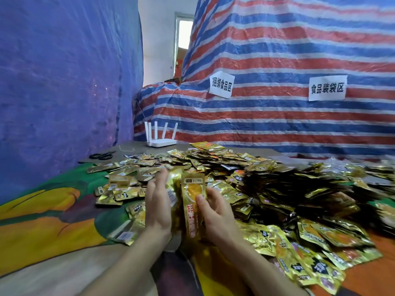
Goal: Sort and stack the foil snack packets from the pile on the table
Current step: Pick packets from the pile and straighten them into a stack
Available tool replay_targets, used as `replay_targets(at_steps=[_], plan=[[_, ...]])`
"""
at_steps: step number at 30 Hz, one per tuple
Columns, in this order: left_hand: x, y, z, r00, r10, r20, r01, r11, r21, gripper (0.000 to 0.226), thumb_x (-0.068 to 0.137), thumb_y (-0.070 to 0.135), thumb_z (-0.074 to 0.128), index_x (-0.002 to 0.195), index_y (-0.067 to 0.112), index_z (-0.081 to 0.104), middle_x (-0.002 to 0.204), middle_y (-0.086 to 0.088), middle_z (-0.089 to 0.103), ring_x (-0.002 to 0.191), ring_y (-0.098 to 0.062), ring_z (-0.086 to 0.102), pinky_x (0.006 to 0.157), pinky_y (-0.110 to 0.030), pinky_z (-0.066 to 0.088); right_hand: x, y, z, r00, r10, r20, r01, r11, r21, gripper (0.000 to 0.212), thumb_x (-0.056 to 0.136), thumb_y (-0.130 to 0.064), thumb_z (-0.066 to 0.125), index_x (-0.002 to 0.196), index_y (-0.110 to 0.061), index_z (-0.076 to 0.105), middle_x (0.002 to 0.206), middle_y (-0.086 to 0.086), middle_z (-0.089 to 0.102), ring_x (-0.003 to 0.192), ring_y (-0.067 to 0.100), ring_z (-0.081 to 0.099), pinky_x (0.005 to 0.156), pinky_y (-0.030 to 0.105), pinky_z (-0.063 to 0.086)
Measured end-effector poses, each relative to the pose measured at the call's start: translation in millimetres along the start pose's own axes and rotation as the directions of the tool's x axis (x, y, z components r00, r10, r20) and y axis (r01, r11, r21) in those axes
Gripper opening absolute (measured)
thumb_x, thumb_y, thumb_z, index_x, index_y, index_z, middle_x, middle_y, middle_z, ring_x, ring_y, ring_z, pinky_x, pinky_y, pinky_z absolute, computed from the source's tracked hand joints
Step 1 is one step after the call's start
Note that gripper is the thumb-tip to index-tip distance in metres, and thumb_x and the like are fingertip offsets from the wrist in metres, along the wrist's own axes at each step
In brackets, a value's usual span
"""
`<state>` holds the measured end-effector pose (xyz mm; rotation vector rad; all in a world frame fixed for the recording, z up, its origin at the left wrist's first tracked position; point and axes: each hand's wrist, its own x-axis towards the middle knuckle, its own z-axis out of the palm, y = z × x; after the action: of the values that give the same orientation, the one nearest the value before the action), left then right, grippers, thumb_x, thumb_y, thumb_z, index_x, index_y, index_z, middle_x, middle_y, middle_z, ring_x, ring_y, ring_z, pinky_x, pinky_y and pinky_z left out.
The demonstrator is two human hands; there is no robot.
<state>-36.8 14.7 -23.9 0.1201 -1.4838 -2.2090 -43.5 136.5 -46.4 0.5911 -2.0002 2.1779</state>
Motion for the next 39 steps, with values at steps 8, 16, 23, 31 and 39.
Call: replay_targets(at_steps=[8,16,23,31,39], plan=[[-11.3,-26.6,-6.5,0.983,0.149,0.107,-0.143,0.988,-0.063,0.036,0.072,0.003,0.064,0.105,0.013,0.053,0.067,0.010,0.069,0.061,-0.007,0.066,0.048,-0.020,0.051,4.3,6.0,-4.8,0.987,0.133,-0.087,-0.130,0.991,0.040,0.013,0.102,-0.004,0.050,0.112,-0.008,0.055,0.105,0.020,0.069,0.088,0.025,0.069,0.077,0.041,0.057],[-7.5,-24.3,-8.5,0.991,0.072,0.112,-0.063,0.995,-0.082,0.007,0.098,0.014,0.058,0.099,0.013,0.066,0.089,-0.012,0.075,0.080,-0.030,0.072,0.067,-0.037,0.059,-3.5,7.9,1.9,0.999,0.007,-0.039,-0.008,1.000,-0.025,0.027,0.096,0.004,0.051,0.112,-0.017,0.056,0.108,0.015,0.066,0.095,0.024,0.068,0.074,0.030,0.057],[-21.3,-33.1,-7.7,0.897,0.045,0.440,0.010,0.992,-0.122,0.047,0.086,0.034,0.049,0.125,0.007,0.048,0.110,-0.026,0.066,0.091,-0.033,0.068,0.065,-0.040,0.057,-2.1,2.2,5.1,0.998,-0.010,-0.062,0.020,0.985,0.169,0.052,0.062,-0.010,0.047,0.112,-0.005,0.057,0.102,0.019,0.065,0.089,0.025,0.062,0.073,0.037,0.051],[-26.8,-33.7,-19.1,0.795,0.203,0.571,-0.315,0.944,0.103,0.056,0.080,0.052,0.058,0.128,0.026,0.050,0.124,-0.014,0.062,0.119,-0.035,0.058,0.096,-0.060,0.047,-3.3,-9.7,-1.6,0.992,0.041,-0.116,-0.028,0.993,0.116,0.024,0.093,0.008,0.043,0.110,0.003,0.059,0.087,0.008,0.064,0.069,0.009,0.061,0.060,0.021,0.051],[-13.7,-37.1,-17.7,0.867,0.175,0.467,-0.325,0.908,0.263,0.053,0.068,0.015,0.072,0.113,0.033,0.048,0.098,-0.001,0.072,0.090,-0.004,0.070,0.073,-0.015,0.053,-9.3,-25.6,2.8,0.986,0.136,-0.092,-0.128,0.988,0.083,0.027,0.091,0.007,0.043,0.111,0.006,0.061,0.090,0.010,0.067,0.083,0.018,0.063,0.074,0.030,0.055]])
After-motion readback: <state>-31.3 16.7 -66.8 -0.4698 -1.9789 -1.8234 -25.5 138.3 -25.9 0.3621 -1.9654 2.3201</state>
